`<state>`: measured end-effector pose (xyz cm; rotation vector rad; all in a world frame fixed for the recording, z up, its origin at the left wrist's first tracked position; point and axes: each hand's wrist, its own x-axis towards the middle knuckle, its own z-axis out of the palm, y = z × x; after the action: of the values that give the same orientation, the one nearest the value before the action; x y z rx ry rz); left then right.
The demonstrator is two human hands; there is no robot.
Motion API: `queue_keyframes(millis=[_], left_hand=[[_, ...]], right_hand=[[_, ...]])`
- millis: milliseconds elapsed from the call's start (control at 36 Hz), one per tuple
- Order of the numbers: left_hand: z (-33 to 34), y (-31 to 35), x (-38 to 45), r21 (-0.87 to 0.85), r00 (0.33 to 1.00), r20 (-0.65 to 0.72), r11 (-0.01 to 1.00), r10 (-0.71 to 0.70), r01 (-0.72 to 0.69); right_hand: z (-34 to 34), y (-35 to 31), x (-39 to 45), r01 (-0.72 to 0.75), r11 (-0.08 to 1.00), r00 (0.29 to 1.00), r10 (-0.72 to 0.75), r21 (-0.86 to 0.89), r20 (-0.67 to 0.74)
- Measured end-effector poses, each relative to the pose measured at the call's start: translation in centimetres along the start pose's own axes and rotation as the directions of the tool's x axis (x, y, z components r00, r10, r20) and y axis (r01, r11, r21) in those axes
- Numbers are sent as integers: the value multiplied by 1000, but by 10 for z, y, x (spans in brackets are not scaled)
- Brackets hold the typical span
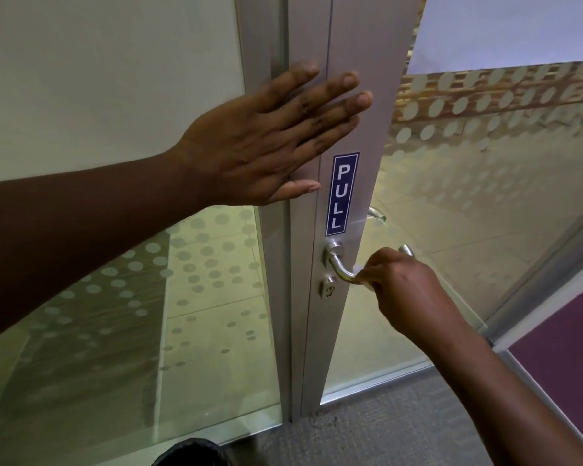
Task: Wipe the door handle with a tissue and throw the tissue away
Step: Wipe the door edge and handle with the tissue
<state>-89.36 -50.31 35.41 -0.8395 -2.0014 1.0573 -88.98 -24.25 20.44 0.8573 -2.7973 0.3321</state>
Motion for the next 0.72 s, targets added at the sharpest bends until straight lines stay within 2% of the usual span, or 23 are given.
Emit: queue_keyframes(millis=[167, 278, 417, 500, 722], left_hand=[[2, 0, 0, 31, 1000, -11, 1000, 4, -4], [-1, -1, 0, -3, 1000, 3, 1000, -4, 4], [-5, 1, 1, -56, 1000, -4, 998, -25, 25], [-3, 9, 1, -36, 1000, 0, 999, -17, 17], [5, 40, -7, -69, 999, 35, 997, 17, -15]], right_hand=[[-17, 13, 2, -48, 997, 998, 51, 56, -42], [-20, 5, 13, 21, 997, 998, -16, 74, -68], [-16, -8, 32, 130, 990, 989, -133, 56, 61], [-13, -12, 39, 141, 989, 979, -145, 39, 140], [-5, -6, 29, 129, 991, 974, -131, 22, 183]])
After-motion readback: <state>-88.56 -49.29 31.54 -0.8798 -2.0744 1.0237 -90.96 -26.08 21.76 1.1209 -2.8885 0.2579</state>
